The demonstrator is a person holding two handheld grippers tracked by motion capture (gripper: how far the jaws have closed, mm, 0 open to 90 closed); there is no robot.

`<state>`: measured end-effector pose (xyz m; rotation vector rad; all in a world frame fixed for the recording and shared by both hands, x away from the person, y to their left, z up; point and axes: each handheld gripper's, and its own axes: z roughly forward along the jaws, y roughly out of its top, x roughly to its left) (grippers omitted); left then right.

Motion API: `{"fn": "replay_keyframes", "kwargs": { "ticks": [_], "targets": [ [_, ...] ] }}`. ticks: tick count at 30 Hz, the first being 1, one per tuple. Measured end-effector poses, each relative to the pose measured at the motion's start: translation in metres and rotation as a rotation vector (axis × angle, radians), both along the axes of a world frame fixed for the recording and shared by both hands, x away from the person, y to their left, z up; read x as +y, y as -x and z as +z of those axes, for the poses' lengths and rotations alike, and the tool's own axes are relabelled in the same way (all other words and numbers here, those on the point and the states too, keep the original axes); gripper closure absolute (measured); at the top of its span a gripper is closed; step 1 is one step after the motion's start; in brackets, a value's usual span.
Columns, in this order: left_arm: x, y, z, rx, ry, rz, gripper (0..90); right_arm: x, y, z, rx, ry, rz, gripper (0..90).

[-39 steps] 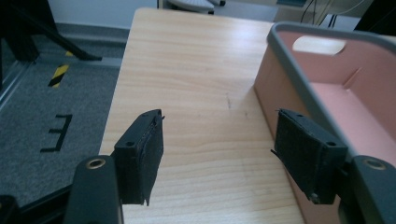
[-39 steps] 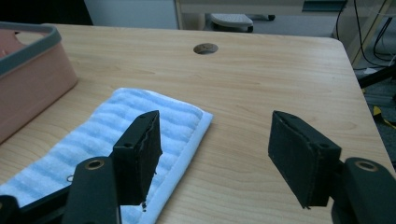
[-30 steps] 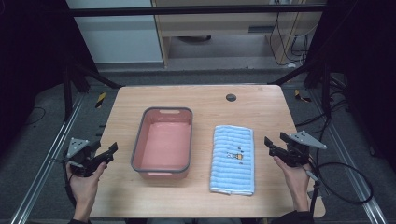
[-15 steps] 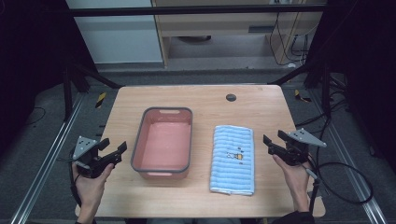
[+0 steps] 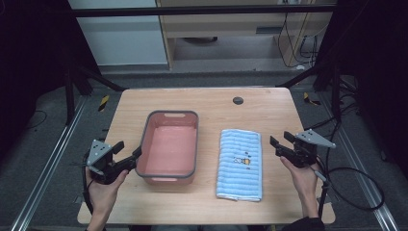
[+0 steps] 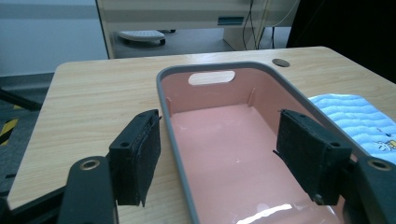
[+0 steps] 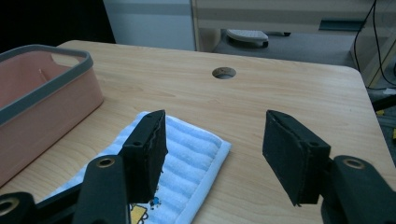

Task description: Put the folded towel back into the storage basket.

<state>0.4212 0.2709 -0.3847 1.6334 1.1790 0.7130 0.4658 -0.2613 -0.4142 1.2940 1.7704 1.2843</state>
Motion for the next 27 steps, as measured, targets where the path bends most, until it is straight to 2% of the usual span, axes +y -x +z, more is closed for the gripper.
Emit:
{"fn": "replay_keyframes", "kwargs": {
  "ticks": [3,5,8,10,16,24,27],
  "targets": [
    [-0.009,-0.002,-0.001,-0.003,-0.012,-0.012,30.6,0.002,-0.001,0.003,-0.003,-0.007,0.007,40.4],
    [-0.015,-0.003,-0.001,0.005,-0.003,-0.029,30.8,0.003,-0.003,0.004,-0.004,-0.006,0.014,41.2],
    [-0.026,-0.003,0.000,-0.002,-0.008,-0.046,31.1,0.005,-0.005,0.007,-0.007,-0.011,0.022,42.2],
    [-0.034,-0.003,0.001,-0.007,-0.004,-0.062,31.4,0.006,-0.007,0.008,-0.012,0.002,0.029,42.4],
    [-0.055,-0.004,0.005,-0.029,0.000,-0.096,32.6,0.007,-0.011,0.012,-0.021,0.006,0.024,43.4],
    [-0.079,-0.007,0.006,-0.033,0.015,-0.142,33.2,0.008,-0.013,0.018,-0.017,-0.005,0.029,45.6],
    [-0.086,-0.007,0.006,-0.030,0.007,-0.157,33.2,0.009,-0.016,0.018,-0.015,-0.009,0.027,45.5]
  ]
}}
